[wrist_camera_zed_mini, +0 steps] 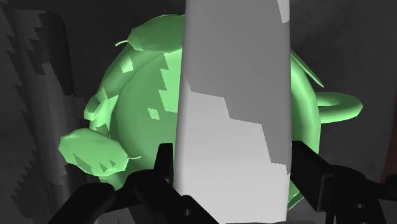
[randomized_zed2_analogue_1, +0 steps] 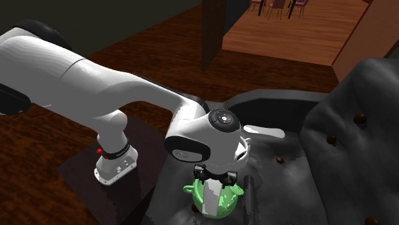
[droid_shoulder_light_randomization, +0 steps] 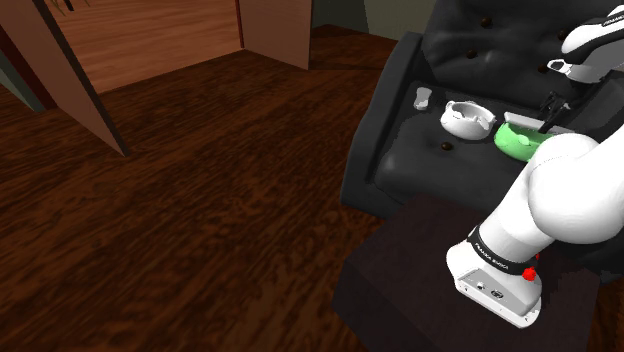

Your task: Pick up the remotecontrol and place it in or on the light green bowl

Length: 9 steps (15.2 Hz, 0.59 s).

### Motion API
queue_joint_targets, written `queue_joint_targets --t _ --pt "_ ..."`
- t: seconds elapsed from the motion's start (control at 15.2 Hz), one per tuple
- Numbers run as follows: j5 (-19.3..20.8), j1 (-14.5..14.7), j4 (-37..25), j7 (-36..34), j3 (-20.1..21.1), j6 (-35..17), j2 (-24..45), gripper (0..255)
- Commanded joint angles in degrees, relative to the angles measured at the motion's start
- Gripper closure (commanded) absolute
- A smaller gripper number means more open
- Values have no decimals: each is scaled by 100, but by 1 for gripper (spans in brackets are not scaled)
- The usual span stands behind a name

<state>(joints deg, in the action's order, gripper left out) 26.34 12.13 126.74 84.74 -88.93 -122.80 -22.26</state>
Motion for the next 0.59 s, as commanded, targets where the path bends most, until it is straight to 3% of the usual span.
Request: queue_joint_targets --t 0.0,0.07,0.13,0.46,0.53 --pt "1 1 0 0 -1 -2 0 255" --pt "1 1 0 0 -1 -2 0 255" --pt "1 1 0 0 -1 -2 0 0" --pt "1 1 0 0 -1 -2 0 0" --pt "-60 -223 -88 33 275 177 0 0"
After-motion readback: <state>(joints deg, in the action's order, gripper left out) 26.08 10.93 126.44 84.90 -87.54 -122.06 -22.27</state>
